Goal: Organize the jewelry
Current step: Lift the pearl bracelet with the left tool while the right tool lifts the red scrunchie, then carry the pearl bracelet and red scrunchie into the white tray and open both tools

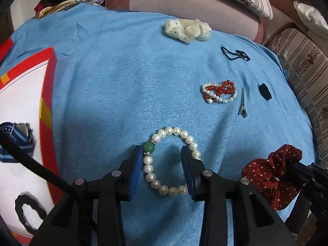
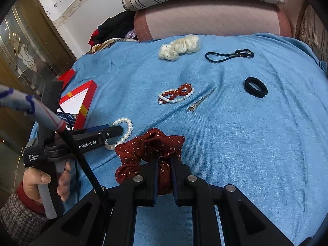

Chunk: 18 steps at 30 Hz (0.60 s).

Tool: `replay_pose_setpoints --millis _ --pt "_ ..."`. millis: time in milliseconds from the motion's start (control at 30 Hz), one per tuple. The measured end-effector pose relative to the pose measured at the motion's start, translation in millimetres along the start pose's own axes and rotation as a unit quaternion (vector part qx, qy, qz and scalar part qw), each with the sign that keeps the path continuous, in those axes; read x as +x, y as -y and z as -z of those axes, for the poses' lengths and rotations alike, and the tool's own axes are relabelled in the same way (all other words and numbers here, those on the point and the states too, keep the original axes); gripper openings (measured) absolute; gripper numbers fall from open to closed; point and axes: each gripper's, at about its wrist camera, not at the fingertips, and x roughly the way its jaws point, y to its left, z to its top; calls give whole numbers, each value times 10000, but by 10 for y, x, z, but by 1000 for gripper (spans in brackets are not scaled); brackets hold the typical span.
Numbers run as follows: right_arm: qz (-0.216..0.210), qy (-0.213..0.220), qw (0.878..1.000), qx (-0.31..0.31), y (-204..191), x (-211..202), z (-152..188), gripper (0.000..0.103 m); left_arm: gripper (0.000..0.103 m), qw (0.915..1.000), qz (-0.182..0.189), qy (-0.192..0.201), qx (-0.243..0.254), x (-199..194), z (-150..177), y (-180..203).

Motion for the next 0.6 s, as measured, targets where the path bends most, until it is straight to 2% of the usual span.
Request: replay_pose_setpoints --millis 67,167,300,433,600 --pt "7 -2 10000 -9 0 24 -5 14 9 9998 -146 10 118 15 15 38" --pt "35 14 10000 -15 -14 17 2 14 9 9998 -161 -9 66 -41 26 34" --pt "35 96 9999 -51 -65 -56 -16 14 9 9993 -247 287 -60 -338 42 -8" --pt "-18 159 9996 -218 -192 -111 -65 14 9 9971 -215 700 -203 -855 98 -130" --pt "-232 226 9974 -646 -574 -138 -174 14 9 9929 -433 1050 -350 -1401 205 -429"
